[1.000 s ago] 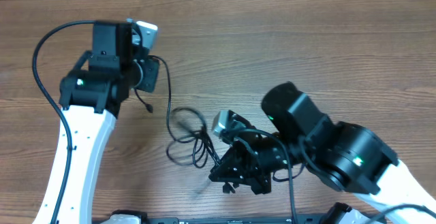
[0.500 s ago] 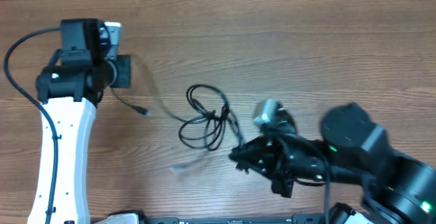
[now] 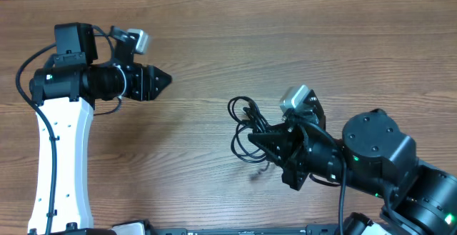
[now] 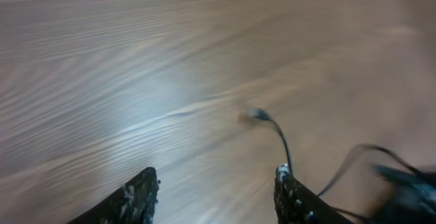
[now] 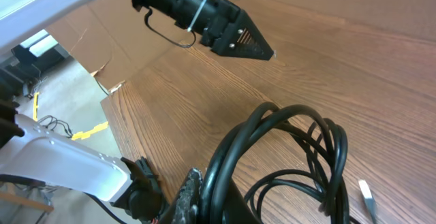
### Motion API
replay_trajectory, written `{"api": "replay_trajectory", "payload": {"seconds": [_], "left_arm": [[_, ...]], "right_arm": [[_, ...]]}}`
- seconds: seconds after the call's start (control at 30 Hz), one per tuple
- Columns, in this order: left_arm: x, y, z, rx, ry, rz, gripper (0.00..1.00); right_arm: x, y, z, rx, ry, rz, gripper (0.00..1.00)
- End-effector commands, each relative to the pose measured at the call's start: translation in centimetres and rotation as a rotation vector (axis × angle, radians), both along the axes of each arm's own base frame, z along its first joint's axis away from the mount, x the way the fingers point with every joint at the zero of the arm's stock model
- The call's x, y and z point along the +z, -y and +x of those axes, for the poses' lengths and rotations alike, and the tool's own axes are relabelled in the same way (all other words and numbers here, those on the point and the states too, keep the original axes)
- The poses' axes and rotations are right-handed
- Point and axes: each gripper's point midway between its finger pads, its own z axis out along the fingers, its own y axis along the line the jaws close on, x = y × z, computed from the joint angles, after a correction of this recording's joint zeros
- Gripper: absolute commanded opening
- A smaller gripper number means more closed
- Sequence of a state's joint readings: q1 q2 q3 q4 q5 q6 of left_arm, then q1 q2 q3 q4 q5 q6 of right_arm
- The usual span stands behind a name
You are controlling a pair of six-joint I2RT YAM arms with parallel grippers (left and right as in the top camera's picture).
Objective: Untangle cables
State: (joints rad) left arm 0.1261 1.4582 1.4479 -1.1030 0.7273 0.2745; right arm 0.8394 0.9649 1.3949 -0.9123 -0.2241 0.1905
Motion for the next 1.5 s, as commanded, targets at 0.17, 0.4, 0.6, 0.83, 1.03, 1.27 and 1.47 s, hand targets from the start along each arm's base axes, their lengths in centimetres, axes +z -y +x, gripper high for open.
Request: {"api": "replay_trajectory", "payload": {"seconds": [0.17, 0.4, 0.6, 0.83, 1.03, 1.27, 1.47], "left_arm": [[5.9, 7.0, -4.9, -0.463, 0.261, -0.338, 0.61], [5.7, 9.8, -7.0, -0.638, 0.338, -0.311, 0.66], [5.7, 11.5, -8.1, -0.739, 0.397, -0.299, 0.51], [4.6, 11.2, -7.7, -0.74, 0.391, -0.224, 0.04], [3.4, 9.4, -6.1, -0.65, 0.345, -0.142, 0.04], [3.5, 3.7, -0.6, -0.283, 0.252, -0.106, 0.05], [4.9, -0.3, 0.8, -0.123, 0.244, -0.201, 0.04]], "right_arm": [[1.3, -1.6, -0.7, 0.082, -0.011, 0.064, 0.04], [2.5, -3.4, -1.4, 0.181, -0.011, 0.127, 0.04], [3.4, -4.4, -2.5, 0.274, -0.017, 0.175, 0.04], [3.8, -4.6, -3.2, 0.315, -0.026, 0.197, 0.04], [3.1, -4.4, -3.0, 0.292, -0.05, 0.172, 0.04], [-1.5, -1.5, 0.3, 0.023, -0.098, -0.02, 0.04], [-4.2, 0.7, 1.0, -0.088, -0.136, -0.145, 0.04]]}}
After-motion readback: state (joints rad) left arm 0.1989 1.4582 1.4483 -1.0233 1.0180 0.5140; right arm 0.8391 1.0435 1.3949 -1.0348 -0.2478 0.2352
